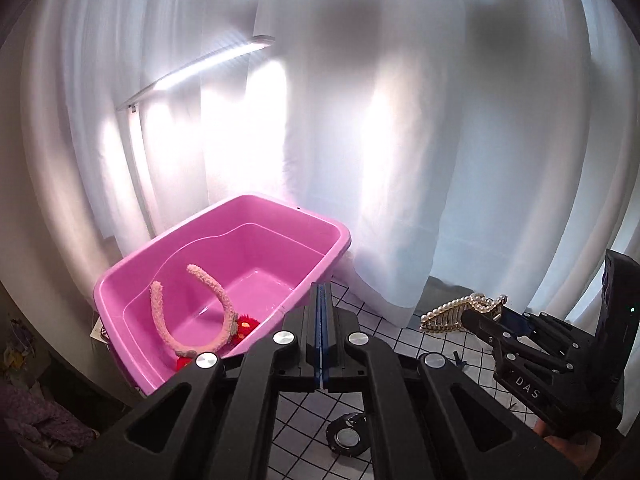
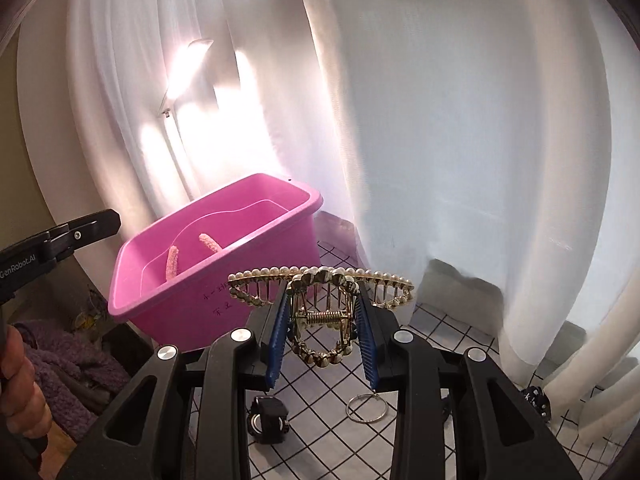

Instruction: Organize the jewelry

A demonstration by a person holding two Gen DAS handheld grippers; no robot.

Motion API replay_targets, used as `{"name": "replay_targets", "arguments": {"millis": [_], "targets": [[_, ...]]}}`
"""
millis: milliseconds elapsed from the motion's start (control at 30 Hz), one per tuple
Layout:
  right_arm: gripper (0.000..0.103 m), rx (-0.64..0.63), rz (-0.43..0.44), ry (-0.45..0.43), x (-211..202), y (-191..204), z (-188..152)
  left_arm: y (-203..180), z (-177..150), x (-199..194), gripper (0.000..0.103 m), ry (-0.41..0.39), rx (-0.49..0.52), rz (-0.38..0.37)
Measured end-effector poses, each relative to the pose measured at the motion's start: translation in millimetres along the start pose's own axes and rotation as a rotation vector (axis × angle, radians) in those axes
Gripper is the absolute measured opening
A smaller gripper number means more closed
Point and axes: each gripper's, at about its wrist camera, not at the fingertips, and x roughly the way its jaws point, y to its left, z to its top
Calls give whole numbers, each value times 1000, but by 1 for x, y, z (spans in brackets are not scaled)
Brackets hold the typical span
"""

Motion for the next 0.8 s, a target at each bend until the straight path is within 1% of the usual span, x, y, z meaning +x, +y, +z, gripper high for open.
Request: {"name": "replay_targets", "arguments": {"millis": [67,167,267,433,533,767,800], "targets": [[30,-2,-7,1,8,12,7,15,6,9,1,3,9,-2],[30,13,-26,-1,14,20,17,36,8,20,1,21,9,-4],[30,30,-46,10,18,22,18,51,-2,33,1,64,-4,-25],[30,59,-83,60,15,9,0,52,-45,45,1,166,-11,-65],[30,75,-104,92,11,0,-16,43,-74,46,1,225,-12,-78],[30,94,-128,136,-11,-25,-52,19,-151,51,1,350,-45,-58],[30,96,-128,140,-15,-28,-58,15,-163,53,3,368,-50,-57]]}}
